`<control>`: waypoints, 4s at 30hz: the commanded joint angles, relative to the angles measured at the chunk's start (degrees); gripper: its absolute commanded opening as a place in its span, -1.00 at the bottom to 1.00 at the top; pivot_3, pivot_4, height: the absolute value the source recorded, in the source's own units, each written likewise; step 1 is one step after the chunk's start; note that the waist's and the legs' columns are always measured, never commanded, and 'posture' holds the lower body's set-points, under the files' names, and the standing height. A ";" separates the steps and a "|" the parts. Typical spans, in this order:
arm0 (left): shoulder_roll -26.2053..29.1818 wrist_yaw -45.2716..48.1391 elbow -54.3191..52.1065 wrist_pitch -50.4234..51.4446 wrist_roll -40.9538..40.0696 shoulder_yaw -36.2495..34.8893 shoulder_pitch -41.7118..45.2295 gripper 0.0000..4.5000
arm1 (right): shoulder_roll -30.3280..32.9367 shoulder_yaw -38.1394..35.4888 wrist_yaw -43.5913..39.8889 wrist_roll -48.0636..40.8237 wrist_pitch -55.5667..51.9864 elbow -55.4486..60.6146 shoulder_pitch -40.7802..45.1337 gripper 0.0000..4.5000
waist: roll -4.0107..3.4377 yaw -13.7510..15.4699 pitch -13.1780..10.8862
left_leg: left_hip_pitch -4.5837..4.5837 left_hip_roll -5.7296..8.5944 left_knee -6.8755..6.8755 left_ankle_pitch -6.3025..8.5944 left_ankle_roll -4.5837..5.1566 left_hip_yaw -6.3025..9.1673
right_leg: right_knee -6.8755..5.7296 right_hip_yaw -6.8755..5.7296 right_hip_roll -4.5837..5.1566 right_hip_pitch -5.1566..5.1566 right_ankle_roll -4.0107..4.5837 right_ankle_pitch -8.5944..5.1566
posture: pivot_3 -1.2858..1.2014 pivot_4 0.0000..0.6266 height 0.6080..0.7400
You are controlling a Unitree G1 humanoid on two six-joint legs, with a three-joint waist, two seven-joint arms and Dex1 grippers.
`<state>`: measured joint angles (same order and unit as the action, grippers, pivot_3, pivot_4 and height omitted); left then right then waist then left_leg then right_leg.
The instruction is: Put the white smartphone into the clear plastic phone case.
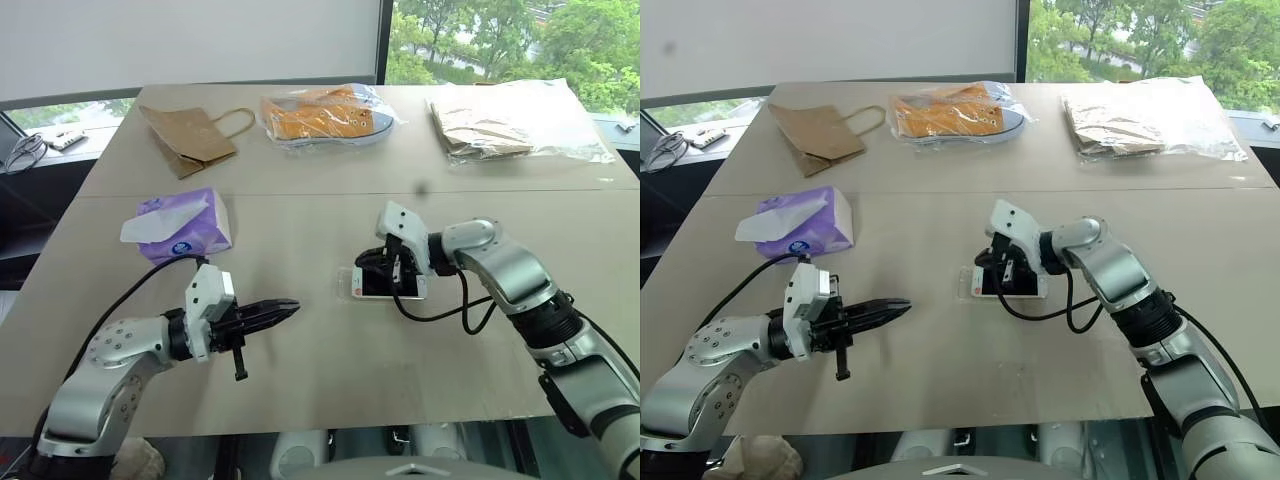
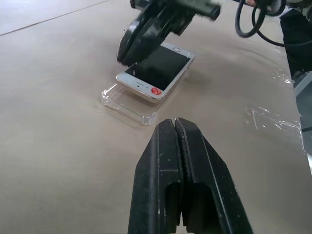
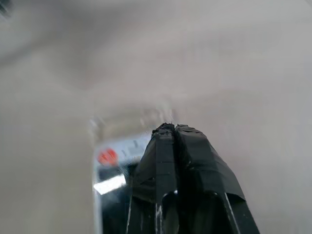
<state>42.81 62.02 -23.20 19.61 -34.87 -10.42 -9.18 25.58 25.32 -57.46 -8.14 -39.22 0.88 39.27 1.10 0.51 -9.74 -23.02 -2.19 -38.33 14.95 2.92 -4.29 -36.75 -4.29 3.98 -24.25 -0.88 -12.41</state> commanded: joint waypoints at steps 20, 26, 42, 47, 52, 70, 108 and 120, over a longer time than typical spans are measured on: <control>-0.26 -1.26 -1.85 -0.12 0.90 1.65 -0.28 -1.00 | 0.55 3.00 -0.51 4.10 5.85 1.74 -3.05 -1.00 | 0.04 -0.20 0.07 | 0.14 -0.02 0.01 -0.01 -0.01 0.01 | -0.02 0.01 -0.01 0.09 0.01 -0.02 | 0.03 -0.52 1.00; -0.57 -2.14 0.98 0.70 3.07 4.18 2.65 -1.00 | 1.71 0.78 -1.37 1.31 2.17 7.92 -3.83 -1.00 | -0.04 0.09 0.01 | 0.06 -0.02 0.01 0.00 -0.01 0.02 | -0.02 0.00 0.00 0.04 -0.01 0.00 | 0.03 -0.52 1.00; -1.24 -2.25 9.69 1.81 8.92 11.50 13.04 -1.00 | 5.88 5.70 1.02 9.79 5.40 8.48 -5.38 -1.00 | 0.00 0.24 0.04 | 0.07 -0.01 0.00 -0.01 0.00 0.03 | -0.01 -0.03 -0.07 0.06 -0.02 -0.02 | 0.03 -0.52 1.00; -2.23 -2.93 12.14 0.17 13.28 14.79 16.42 -1.00 | 3.48 -3.23 3.39 2.84 -2.05 15.88 -4.81 -1.00 | 0.00 0.23 0.01 | 0.00 0.01 -0.02 -0.01 0.00 0.01 | -0.01 -0.02 -0.08 0.03 -0.11 0.06 | 0.03 -0.52 1.00; -3.54 -3.22 14.31 0.84 15.05 16.72 19.48 -1.00 | 6.78 -8.52 4.66 0.27 -8.27 22.83 -4.80 -1.00 | -0.02 0.23 0.00 | -0.17 0.01 0.00 -0.01 -0.01 0.05 | 0.00 -0.07 -0.20 -0.11 -0.15 0.07 | 0.03 -0.52 1.00; -7.32 -1.49 18.59 -0.26 18.33 20.90 25.22 -1.00 | 23.49 -13.73 6.20 -0.98 -10.30 29.85 -19.19 -1.00 | 0.00 0.25 0.01 | -0.68 0.00 -0.19 -0.02 0.00 0.22 | -0.06 -0.16 -0.38 -0.53 -0.20 0.09 | 0.03 -0.52 1.00; -8.29 -1.16 19.00 -1.12 19.51 20.74 25.01 -1.00 | 20.20 -9.96 7.18 -2.90 -11.69 31.02 -14.54 -1.00 | 0.02 0.31 0.02 | -0.72 0.03 -0.50 -0.04 -0.03 0.18 | -0.14 -0.06 -0.38 -0.46 -0.20 0.10 | 0.03 -0.52 1.00; -8.18 -0.98 19.02 -0.88 19.51 20.74 24.83 -1.00 | 24.22 -11.14 6.97 -3.13 -10.68 30.06 -17.19 -1.00 | 0.03 0.29 0.04 | -0.72 0.02 -0.58 -0.03 -0.01 0.18 | -0.21 -0.03 -0.38 -0.45 -0.20 0.11 | 0.03 -0.52 1.00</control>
<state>34.54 60.75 -3.28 18.74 -15.27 10.16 15.57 49.83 14.54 -50.70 -11.19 -50.82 30.27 22.04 1.13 0.80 -9.70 -23.74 -2.18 -38.92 14.91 2.91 -4.11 -36.96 -4.33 3.60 -24.70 -1.08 -12.30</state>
